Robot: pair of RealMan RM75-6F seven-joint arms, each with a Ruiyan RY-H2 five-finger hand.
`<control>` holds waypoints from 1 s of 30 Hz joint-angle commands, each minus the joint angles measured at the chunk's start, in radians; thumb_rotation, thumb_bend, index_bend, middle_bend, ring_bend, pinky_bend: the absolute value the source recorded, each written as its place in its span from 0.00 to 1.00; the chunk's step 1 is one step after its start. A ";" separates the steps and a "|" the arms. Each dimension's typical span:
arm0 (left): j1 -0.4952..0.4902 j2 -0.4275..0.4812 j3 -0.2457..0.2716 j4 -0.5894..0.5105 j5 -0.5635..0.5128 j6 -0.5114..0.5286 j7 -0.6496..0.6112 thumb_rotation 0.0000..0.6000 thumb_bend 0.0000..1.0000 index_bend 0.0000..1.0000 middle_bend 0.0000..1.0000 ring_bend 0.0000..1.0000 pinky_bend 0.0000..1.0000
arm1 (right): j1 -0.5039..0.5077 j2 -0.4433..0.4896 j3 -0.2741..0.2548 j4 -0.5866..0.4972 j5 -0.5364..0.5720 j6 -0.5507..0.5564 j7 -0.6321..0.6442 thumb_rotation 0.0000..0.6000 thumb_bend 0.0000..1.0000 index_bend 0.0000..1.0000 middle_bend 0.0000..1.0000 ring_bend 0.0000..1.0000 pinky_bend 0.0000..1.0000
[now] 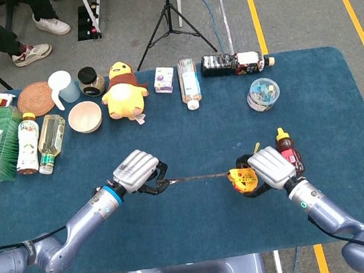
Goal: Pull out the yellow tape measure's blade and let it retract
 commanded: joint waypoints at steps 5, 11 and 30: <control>0.041 0.042 0.032 -0.011 0.074 0.029 -0.014 0.74 0.39 0.69 1.00 1.00 0.98 | -0.002 0.004 -0.002 0.003 0.005 -0.005 -0.003 0.73 0.27 0.60 0.63 0.61 0.60; 0.074 0.074 0.050 -0.015 0.119 0.063 -0.026 0.74 0.39 0.69 1.00 1.00 0.98 | -0.009 0.012 -0.007 0.011 0.011 -0.004 -0.004 0.74 0.27 0.60 0.64 0.62 0.60; 0.170 0.129 0.106 0.005 0.206 0.124 -0.079 0.74 0.39 0.69 1.00 1.00 0.98 | -0.012 0.047 -0.018 0.022 0.001 -0.029 0.005 0.74 0.27 0.61 0.64 0.62 0.61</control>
